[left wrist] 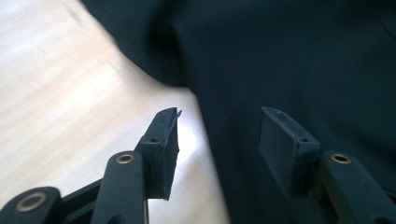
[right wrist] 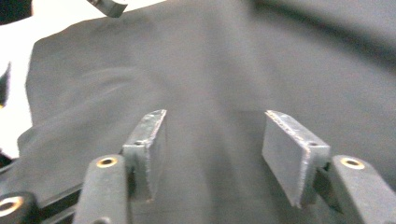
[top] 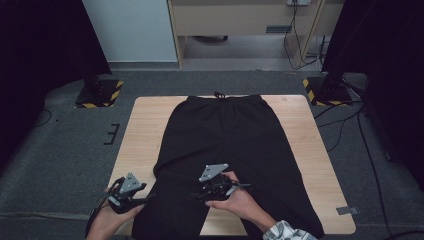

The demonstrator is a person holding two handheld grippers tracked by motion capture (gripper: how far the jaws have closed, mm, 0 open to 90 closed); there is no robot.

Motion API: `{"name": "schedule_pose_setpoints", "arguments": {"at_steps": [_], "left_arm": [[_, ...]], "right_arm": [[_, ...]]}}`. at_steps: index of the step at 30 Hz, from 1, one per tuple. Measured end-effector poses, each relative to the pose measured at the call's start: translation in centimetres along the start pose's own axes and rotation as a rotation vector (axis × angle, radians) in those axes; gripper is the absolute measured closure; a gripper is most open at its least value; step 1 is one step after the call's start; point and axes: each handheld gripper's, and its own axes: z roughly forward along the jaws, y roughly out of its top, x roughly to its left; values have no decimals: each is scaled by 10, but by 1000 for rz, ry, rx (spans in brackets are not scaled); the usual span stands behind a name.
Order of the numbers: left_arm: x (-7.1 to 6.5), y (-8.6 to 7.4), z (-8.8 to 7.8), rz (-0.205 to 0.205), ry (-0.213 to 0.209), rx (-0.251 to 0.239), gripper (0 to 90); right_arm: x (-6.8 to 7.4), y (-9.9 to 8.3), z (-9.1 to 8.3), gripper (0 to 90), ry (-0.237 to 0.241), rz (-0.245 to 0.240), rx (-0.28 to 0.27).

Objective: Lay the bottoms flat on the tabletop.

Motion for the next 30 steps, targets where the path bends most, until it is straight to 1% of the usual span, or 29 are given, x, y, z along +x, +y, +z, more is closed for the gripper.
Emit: {"name": "schedule_pose_setpoints", "arguments": {"at_steps": [1, 2, 3, 4, 6, 7, 8, 9, 11, 12, 14, 15, 16, 18, 19, 20, 21, 22, 23, 24, 25, 26, 28, 29, 30], "left_arm": [[5, 5, 3, -4, 15, -5, 462], [11, 10, 8, -13, 28, -5, 438], [20, 18, 17, -26, 52, -3, 437], [26, 23, 23, -36, 63, -8, 436], [39, 32, 36, -62, 87, -9, 416], [39, 32, 36, -62, 87, -9, 412], [46, 37, 43, -76, 102, -9, 412], [59, 45, 56, -113, 103, -15, 405], [69, 53, 69, -129, 95, -8, 395], [72, 57, 75, -127, 94, -6, 391], [78, 64, 87, -123, 92, 14, 388], [78, 64, 87, -123, 92, 14, 386], [83, 67, 100, -129, 89, 42, 381], [88, 69, 112, -127, 91, 76, 384], [90, 70, 115, -145, 82, 56, 380], [92, 72, 117, -162, 80, 49, 394], [92, 73, 118, -162, 82, 50, 420], [92, 75, 118, -154, 76, 49, 470], [92, 75, 118, -154, 76, 49, 557], [90, 78, 118, -135, 62, 57, 623], [89, 79, 118, -128, 57, 67, 699], [89, 81, 119, -131, 59, 78, 767], [90, 84, 120, -128, 61, 88, 856], [90, 84, 120, -128, 61, 88, 878], [94, 86, 122, -131, 58, 91, 882]], "right_arm": [[-5, 1, -5, 381, -27, 7, -4], [-14, 2, -12, 381, -70, 43, -21], [-18, 2, -15, 380, -89, 54, -25], [-23, 2, -18, 378, -111, 61, -26], [-32, 0, -24, 373, -142, 84, -33], [-37, -2, -28, 373, -160, 93, -33], [-37, -2, -28, 373, -160, 93, -33], [-48, -7, -36, 376, -208, 118, -38], [-56, -13, -43, 380, -234, 142, -36], [-60, -16, -48, 382, -251, 157, -39], [-67, -23, -56, 384, -272, 177, -44], [-69, -27, -60, 385, -281, 189, -43], [-72, -30, -63, 388, -293, 198, -46], [-77, -38, -70, 389, -318, 217, -44], [-79, -41, -73, 390, -328, 229, -41], [-81, -45, -77, 392, -342, 235, -42], [-83, -48, -81, 395, -355, 246, -47], [-85, -52, -85, 397, -366, 258, -49], [-87, -55, -89, 398, -375, 265, -48], [-89, -58, -92, 400, -386, 272, -46], [-91, -61, -96, 401, -398, 281, -47], [-93, -63, -99, 401, -407, 293, -51], [-96, -67, -106, 405, -422, 308, -57], [-96, -67, -106, 405, -422, 308, -57], [-100, -72, -113, 405, -446, 319, -60]]}}
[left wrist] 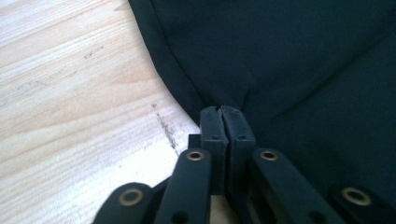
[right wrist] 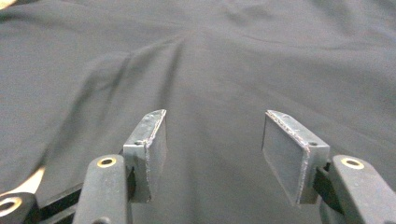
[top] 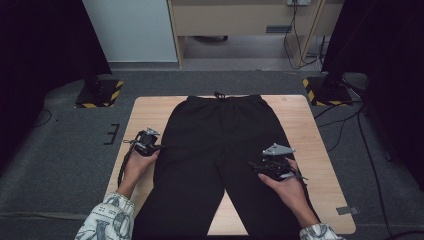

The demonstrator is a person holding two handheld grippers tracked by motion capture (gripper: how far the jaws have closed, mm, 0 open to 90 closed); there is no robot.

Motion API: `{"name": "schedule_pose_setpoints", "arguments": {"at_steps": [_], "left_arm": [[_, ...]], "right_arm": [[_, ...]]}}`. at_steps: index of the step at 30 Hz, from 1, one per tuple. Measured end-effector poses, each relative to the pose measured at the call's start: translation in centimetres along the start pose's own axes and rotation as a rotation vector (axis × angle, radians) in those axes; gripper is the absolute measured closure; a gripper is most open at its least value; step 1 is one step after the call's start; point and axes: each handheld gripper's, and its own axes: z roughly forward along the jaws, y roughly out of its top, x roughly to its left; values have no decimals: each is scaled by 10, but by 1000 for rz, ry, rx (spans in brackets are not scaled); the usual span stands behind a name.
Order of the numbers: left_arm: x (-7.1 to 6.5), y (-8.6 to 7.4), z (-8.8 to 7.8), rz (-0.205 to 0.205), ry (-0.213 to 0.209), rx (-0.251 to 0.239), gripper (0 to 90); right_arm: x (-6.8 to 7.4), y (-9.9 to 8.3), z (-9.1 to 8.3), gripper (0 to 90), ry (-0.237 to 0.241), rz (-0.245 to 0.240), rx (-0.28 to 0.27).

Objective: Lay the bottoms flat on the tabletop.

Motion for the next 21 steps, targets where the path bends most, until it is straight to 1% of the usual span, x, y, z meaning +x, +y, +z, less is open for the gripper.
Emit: {"name": "schedule_pose_setpoints", "arguments": {"at_steps": [2, 3, 4, 6, 7, 8, 9, 10, 12, 13, 14, 15, 17, 20, 21], "left_arm": [[3, 4, 1, 12, 19, 1, 882], [3, 4, 1, 12, 19, 1, 882], [7, 8, 1, 18, 30, -12, 882], [10, 13, 2, 21, 43, -18, 883], [10, 13, 2, 21, 43, -18, 883], [11, 16, 3, 17, 45, -26, 882], [11, 16, 3, 17, 45, -26, 881], [11, 17, 7, 33, 55, -13, 875], [9, 17, 10, 49, 94, 1, 858], [10, 16, 10, 46, 100, -8, 830], [11, 16, 10, 31, 98, -18, 775], [12, 16, 8, 17, 109, -27, 689], [11, 15, 2, 10, 114, -58, 630], [5, 13, -10, -1, 93, -100, 510], [5, 13, -10, -1, 93, -100, 500]], "right_arm": [[-7, -2, -3, 407, -20, 14, 1], [-11, -3, -5, 407, -34, 21, 1], [-15, -5, -7, 408, -47, 23, -1], [-25, -8, -11, 419, -74, 29, 0], [-25, -8, -11, 419, -74, 29, 0], [-36, -12, -16, 426, -103, 49, 2], [-41, -15, -19, 435, -120, 53, 4], [-47, -17, -21, 443, -136, 68, 5], [-58, -21, -26, 457, -165, 85, 9], [-64, -23, -27, 465, -176, 98, 10], [-70, -25, -29, 479, -191, 104, 13], [-77, -28, -30, 511, -205, 114, 16], [-90, -33, -31, 573, -214, 133, 26], [-104, -40, -27, 561, -221, 164, 47], [-107, -42, -25, 549, -221, 178, 51]]}}
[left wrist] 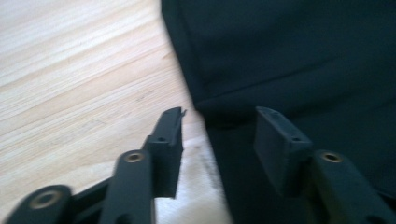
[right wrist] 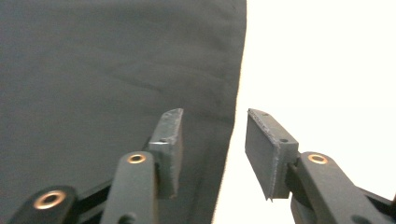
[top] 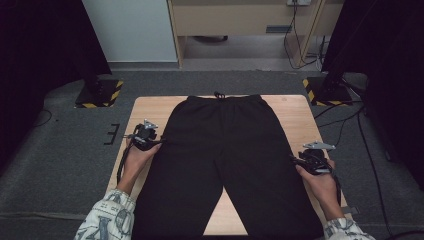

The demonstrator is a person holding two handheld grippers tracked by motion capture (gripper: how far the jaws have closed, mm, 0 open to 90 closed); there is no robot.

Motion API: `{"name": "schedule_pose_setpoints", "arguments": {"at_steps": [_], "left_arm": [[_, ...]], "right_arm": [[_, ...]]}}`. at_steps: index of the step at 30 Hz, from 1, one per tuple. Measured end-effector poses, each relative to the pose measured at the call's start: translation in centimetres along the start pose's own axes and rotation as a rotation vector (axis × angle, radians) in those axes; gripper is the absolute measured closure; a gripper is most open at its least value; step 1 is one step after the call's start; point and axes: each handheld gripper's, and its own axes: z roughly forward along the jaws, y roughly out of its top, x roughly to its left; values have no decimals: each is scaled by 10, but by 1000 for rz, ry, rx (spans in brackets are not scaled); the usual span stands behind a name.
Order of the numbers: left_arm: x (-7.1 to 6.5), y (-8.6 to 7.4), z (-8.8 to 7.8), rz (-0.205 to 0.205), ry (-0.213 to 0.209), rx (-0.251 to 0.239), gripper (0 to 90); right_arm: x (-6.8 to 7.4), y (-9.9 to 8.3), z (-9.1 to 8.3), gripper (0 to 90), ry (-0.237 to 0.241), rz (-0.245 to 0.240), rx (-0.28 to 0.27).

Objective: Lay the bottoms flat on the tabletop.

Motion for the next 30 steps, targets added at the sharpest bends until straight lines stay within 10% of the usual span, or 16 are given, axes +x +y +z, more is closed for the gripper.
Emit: {"name": "schedule_pose_setpoints", "arguments": {"at_steps": [8, 13, 23, 30], "left_arm": [[-23, -20, -14, 18, -79, -34, 342], [-20, -29, -20, -12, -83, -52, 254], [-17, -36, -25, -47, -77, -77, 234], [-16, -37, -29, -46, -76, -100, 198]], "right_arm": [[-5, -5, 17, 443, 52, 62, 12], [4, -3, 27, 403, 73, 6, 47], [6, -1, 26, 878, 85, -46, 64], [-2, 5, 27, 892, 80, -46, 60]]}}
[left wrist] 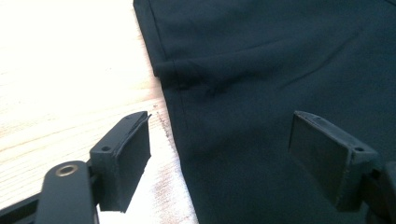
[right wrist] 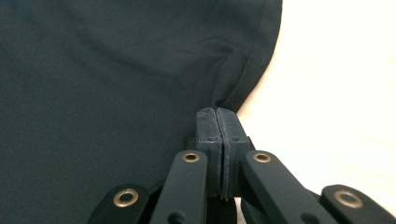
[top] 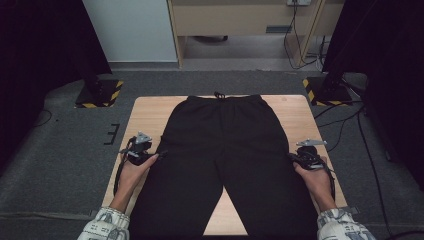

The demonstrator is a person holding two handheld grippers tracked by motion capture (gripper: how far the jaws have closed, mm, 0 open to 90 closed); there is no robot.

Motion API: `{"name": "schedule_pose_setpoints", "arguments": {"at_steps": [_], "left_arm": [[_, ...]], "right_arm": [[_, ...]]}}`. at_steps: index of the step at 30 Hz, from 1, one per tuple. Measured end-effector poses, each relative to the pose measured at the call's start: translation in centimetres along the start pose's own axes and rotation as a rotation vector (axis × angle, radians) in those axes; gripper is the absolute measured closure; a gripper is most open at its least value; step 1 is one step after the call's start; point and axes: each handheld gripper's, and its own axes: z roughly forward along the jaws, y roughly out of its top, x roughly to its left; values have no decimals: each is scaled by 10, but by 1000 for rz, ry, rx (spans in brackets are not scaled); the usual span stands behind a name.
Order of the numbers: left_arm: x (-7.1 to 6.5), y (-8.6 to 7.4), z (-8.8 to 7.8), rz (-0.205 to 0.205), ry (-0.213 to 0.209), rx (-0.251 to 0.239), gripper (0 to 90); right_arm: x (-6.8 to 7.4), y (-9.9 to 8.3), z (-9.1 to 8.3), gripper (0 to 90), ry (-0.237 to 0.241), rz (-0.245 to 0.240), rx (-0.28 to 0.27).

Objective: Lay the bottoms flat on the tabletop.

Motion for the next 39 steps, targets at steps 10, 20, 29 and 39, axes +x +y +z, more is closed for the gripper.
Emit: {"name": "schedule_pose_setpoints", "arguments": {"at_steps": [10, 20, 29, 39], "left_arm": [[-6, -1, -1, 39, -2, 9, 164], [-5, -9, 0, 69, -9, 44, 118], [-9, -14, -7, 82, -10, 49, 73], [-7, -9, -14, 122, -10, 52, 73]], "right_arm": [[-5, 10, 2, 888, 5, 26, 15], [-11, -1, -1, 671, -33, 37, -6], [0, -5, -15, 191, 7, 47, -117], [-3, -5, -25, 126, 36, 41, -166]]}}
